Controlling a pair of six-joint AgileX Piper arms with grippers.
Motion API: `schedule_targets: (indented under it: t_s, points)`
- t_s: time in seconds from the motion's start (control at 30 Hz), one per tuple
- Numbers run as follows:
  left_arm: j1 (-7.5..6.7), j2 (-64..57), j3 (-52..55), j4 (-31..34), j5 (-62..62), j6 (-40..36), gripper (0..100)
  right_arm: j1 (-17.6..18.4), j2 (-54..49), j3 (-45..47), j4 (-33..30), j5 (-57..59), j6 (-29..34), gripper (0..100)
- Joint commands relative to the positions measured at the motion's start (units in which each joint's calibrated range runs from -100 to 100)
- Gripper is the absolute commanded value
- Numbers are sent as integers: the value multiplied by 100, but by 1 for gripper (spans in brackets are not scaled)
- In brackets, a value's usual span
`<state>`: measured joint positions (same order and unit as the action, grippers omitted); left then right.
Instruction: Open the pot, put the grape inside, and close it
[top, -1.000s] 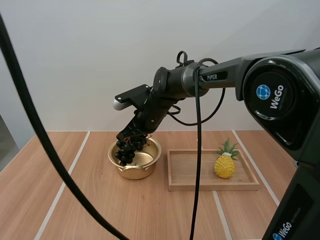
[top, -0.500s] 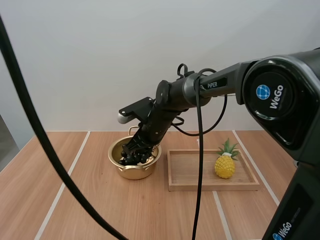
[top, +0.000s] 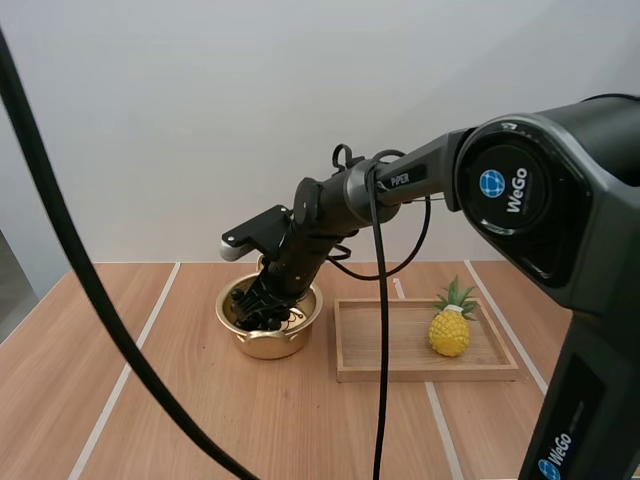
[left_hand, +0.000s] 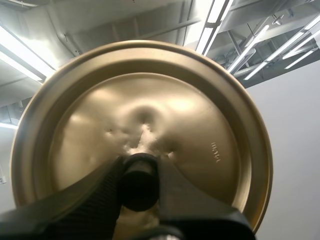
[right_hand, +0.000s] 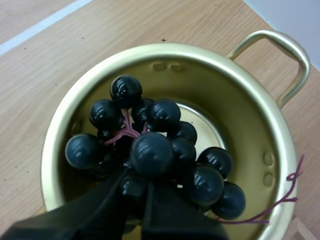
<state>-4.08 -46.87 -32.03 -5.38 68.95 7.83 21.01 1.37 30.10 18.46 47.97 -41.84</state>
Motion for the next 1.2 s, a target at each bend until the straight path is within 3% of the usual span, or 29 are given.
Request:
schedule_targets:
  t_s: [0.0, 0.4, 0.57, 1.07, 1.1, 1.17]
  points:
    - [-13, -26, -19, 3, -145, -24, 0, 44, 130, 26, 124, 205, -23, 0]
    - [-13, -26, -19, 3, -80, -24, 0, 44, 211, 26, -52, -100, -23, 0]
    - [-13, -26, -19, 3, -1, -24, 0, 28, 295, 26, -420, -164, 161, 0]
    - [-13, -26, -19, 42, 15, -24, 0, -9, 445, 26, -418, -376, 147, 0]
    - [-13, -26, -19, 42, 15, -24, 0, -9, 445, 26, -418, -376, 123, 2]
    - [-13, -26, -19, 42, 15, -24, 0, -9, 445, 26, -418, -435, 123, 32]
